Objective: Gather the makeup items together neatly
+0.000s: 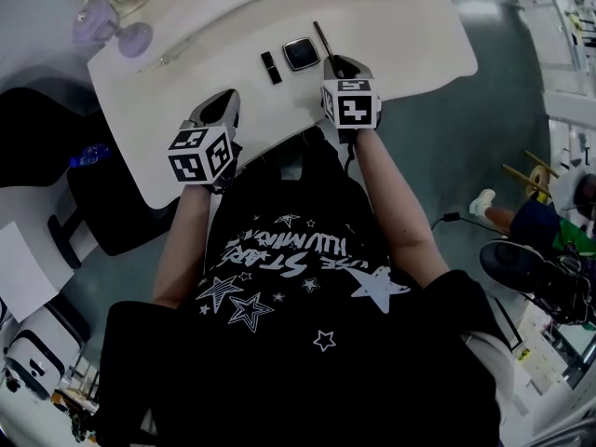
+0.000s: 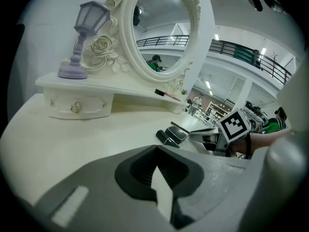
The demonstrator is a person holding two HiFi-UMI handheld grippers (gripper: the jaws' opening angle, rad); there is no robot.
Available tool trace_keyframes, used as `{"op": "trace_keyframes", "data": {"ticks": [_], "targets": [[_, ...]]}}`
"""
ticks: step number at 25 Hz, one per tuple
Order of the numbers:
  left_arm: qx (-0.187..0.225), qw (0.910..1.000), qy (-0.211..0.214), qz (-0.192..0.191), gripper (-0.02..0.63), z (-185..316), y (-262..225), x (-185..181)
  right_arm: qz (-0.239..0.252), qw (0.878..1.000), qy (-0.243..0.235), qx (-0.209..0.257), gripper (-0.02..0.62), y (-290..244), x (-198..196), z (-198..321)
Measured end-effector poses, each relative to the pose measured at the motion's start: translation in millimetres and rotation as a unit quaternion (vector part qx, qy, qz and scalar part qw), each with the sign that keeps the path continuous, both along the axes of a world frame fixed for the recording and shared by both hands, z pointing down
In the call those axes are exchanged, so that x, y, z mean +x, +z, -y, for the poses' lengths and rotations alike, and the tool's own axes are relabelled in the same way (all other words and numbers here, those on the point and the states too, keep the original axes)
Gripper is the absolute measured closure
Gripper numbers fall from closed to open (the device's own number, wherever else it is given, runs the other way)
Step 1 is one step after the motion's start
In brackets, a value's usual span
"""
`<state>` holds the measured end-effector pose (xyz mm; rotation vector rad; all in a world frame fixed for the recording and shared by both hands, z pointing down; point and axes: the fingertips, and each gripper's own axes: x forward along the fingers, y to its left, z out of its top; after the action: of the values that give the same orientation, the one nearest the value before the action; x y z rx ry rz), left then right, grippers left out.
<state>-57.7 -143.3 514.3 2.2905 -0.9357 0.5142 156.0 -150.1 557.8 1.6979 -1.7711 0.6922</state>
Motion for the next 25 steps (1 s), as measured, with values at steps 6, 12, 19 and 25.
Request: {"op": "trace_keyframes", "data": {"ticks": [6,12,19,25], "targets": [[-0.003,1.0,0.003,0.003,0.604,-1.7,1.2,-0.8,-0.034,0.999,-0.013,-0.014,0.525,4.2,0.0,0.4],[-0.004,1.0,0.005,0.001,0.604,-1.9,1.9,1.3,-0.042,0.998,-0.032,-0.031,0.522,4.8,-0.9,0.5],[-0.006,1.0,0.006,-0.003,0.604,-0.2,2.9,5.9,-0.019,0.998,-0.038,-0.05,0.508,9.1,3.0,0.7],[-0.002,1.0,0.003,-0.005,0.604,2.3,0.4,6.6,0.003,0.997,-0.042,-0.06,0.465,8.9,6.8,0.0]]}}
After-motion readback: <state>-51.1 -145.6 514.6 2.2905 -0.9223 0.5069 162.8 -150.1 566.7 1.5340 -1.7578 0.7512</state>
